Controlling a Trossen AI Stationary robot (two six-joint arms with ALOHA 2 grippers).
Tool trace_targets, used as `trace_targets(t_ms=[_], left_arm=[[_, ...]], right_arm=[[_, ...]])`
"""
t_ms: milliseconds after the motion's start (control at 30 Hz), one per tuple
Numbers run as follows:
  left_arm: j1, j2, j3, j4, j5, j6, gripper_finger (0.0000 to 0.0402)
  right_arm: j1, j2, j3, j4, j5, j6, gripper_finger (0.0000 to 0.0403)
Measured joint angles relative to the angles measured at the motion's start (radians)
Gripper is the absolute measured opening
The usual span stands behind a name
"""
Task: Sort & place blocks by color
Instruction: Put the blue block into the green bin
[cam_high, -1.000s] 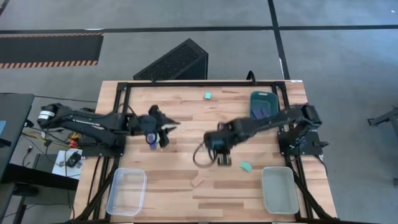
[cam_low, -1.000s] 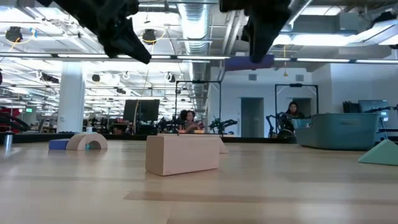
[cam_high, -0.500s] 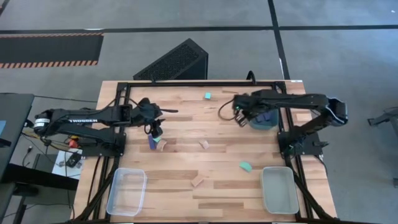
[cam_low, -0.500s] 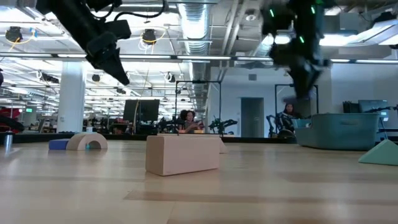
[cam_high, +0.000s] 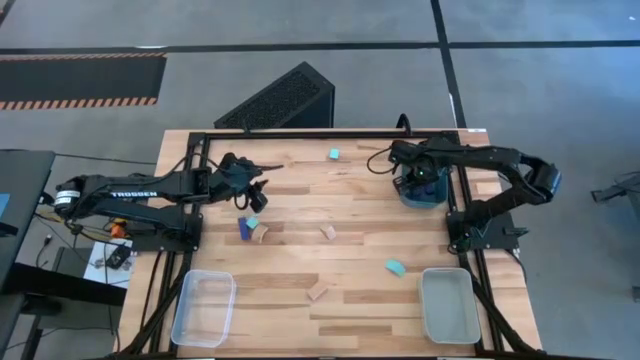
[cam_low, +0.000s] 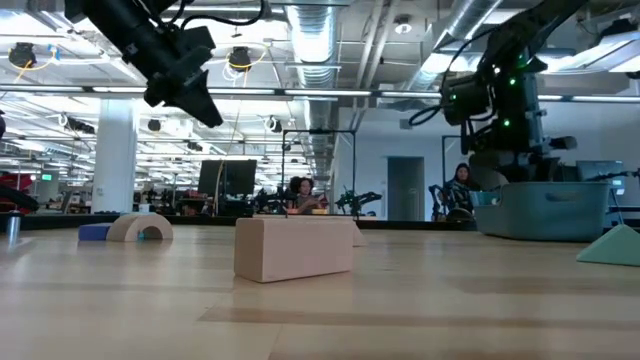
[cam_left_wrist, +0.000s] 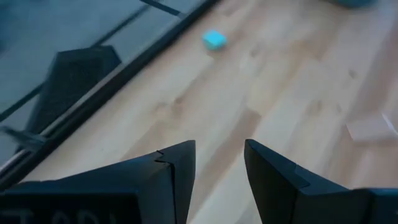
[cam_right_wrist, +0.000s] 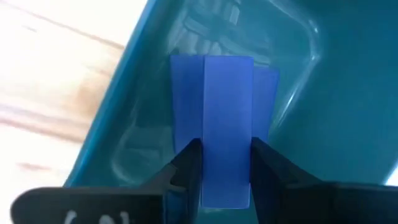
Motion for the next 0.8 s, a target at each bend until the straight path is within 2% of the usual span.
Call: trace_targets(t_ms=[167,333,467,633,800], left_arm=[[0.020,0.000,0.000,0.028,-0.090,-0.066,0.0128],[0.043,0.000,0.000,-0.001,-0.082,-0.148,0.0128],[0.043,0.000,0.000,-0.085,-0.080,-0.308,0.0128],[0.044,0.000,0.000,-0.260,-0.081,-0.474,0.0128],[0.044,0.000,0.000,-0.344,-0.030,-0.546,0.0128]], right_arm=[[-0.035,0.039,0.000,0.009,-0.007,-0.026,0.0144],[-0.059,0.061,0.000,0.010,-0.042,-0.072,0.0211],[-0.053,0.053,0.012,0.030,-0.045,-0.073,0.0249],[0.027,0.023,0.064,0.130,-0.049,-0.043,0.0259],[0.147,0.022,0.139,0.307,-0.057,-0.013,0.0259]])
